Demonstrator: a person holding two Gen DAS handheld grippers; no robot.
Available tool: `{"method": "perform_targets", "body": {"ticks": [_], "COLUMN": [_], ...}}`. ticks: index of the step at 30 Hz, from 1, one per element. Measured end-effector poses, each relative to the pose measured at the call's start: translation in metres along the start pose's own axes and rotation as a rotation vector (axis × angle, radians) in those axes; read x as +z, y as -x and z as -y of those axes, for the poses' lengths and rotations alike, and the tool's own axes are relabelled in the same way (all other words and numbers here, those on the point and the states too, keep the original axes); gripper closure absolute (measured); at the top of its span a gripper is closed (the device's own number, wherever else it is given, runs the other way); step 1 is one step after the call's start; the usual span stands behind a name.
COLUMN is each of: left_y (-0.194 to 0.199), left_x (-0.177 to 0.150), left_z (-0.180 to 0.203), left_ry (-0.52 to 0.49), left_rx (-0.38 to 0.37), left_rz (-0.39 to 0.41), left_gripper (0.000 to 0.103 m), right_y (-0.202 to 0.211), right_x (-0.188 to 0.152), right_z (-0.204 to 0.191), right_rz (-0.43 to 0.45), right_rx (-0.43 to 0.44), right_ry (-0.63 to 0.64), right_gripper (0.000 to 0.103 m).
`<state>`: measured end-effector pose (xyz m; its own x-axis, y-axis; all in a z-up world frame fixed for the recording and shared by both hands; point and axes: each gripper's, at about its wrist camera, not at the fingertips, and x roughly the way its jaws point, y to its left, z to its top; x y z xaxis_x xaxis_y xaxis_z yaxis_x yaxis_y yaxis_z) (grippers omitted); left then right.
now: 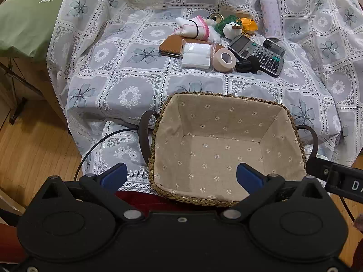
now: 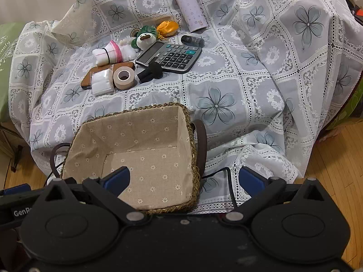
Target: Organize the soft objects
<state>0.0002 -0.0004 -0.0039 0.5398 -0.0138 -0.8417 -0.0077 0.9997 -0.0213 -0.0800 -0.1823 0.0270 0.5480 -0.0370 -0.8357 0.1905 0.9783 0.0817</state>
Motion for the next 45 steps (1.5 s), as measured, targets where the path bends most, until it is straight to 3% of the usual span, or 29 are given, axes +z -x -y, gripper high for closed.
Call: {"method": "perform_targets", "body": {"ticks": [45], "left_y": [-0.0019], "left_x": [-0.0028], "left_z": [-0.0024], "left_ry": [0.0], "left_rx": [-0.001], "left_rz": [-0.005], "left_gripper": [0.004], "right_y": [-0.0001], "right_x": [0.0001], "right_z": [-0.0006], "right_rz": [-0.001], "right_rx": [0.0], "right_ry": [0.0], "right_gripper": [0.001]}}
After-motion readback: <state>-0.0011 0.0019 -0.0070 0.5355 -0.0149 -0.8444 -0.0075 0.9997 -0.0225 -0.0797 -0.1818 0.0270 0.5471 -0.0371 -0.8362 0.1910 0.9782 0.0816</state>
